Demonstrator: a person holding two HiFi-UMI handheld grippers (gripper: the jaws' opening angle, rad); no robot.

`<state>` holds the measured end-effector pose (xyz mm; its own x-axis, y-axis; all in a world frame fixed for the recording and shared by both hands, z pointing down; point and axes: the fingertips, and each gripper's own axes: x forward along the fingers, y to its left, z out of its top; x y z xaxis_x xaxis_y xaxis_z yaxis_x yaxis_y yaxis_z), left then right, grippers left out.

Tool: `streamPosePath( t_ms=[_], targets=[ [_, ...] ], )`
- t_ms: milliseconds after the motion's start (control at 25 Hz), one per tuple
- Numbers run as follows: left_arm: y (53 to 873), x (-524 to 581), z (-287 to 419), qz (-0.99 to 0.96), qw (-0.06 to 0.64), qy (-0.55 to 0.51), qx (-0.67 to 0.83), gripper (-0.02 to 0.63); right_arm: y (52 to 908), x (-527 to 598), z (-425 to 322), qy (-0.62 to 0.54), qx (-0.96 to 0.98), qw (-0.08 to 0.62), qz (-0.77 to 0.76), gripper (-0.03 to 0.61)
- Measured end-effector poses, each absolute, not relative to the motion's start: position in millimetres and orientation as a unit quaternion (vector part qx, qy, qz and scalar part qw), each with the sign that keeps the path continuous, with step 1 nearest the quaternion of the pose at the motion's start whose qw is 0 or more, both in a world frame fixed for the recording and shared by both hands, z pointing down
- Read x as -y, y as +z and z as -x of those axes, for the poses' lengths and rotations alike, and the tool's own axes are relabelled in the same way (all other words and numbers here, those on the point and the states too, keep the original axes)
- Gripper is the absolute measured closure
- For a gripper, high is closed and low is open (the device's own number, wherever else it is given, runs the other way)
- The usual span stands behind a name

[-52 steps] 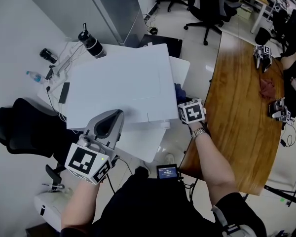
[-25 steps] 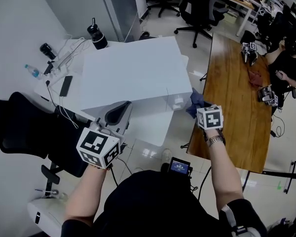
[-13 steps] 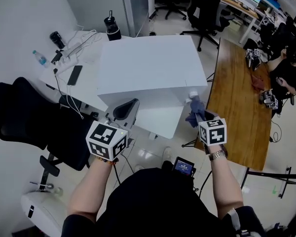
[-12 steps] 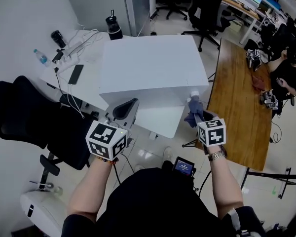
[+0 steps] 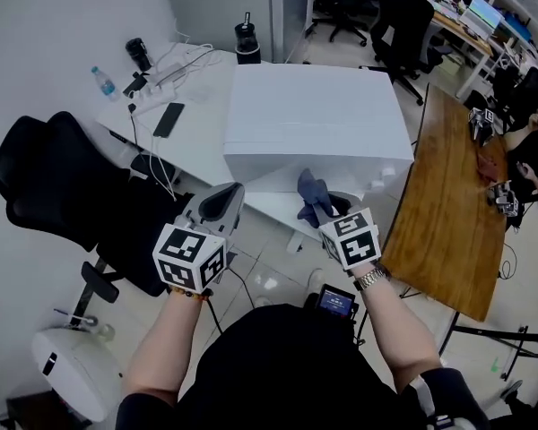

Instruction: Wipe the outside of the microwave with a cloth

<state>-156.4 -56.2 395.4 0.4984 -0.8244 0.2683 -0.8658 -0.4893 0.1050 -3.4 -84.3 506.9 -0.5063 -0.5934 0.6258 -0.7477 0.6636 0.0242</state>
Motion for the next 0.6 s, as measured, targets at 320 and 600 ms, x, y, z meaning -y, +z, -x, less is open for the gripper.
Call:
streamPosePath(
  t_ms=[320,600],
  targets=[
    [396.5,32.9,224.1,-0.833,0.116,0.084,0.534,0.609,508.5,79.5,105.6,0.094,0.887,0.307,-0.330,0.505],
    [399.0,19.0,267.9,-0.817,0.116,0.080,0.559,0.609,506.9,90.3,168.8,0.051,0.903,0.286,-0.316,0.505]
  ],
)
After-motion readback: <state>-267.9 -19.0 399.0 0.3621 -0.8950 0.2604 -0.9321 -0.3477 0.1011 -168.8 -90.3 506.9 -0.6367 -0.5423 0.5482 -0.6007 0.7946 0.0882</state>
